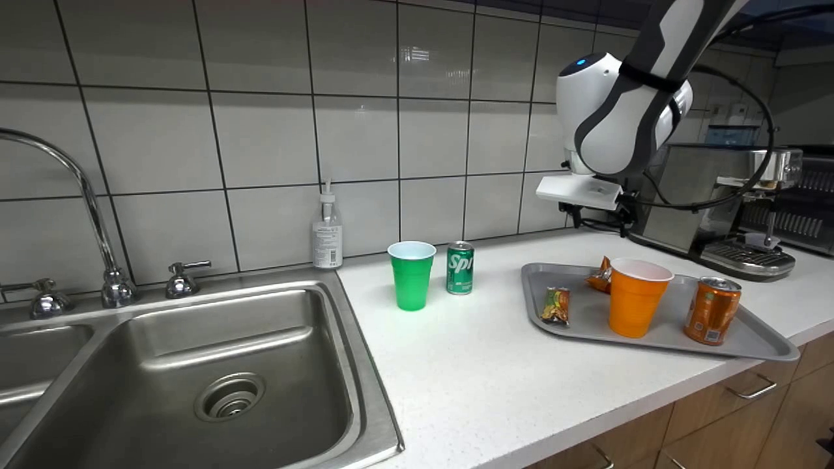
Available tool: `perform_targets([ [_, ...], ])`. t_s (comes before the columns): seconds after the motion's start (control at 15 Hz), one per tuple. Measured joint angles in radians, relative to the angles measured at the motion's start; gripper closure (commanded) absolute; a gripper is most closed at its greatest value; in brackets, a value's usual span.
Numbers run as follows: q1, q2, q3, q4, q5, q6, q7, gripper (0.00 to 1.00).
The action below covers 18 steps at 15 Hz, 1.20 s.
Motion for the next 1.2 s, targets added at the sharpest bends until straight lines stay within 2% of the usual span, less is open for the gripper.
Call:
perform_targets([
  [0.6,-0.006,-0.105,0.076,-0.088,-0.174,0.000,0.113,0.00],
  [1.2,-0.102,-0.209,0.222,-0.182,-0.244,0.001,0.130,0.00],
])
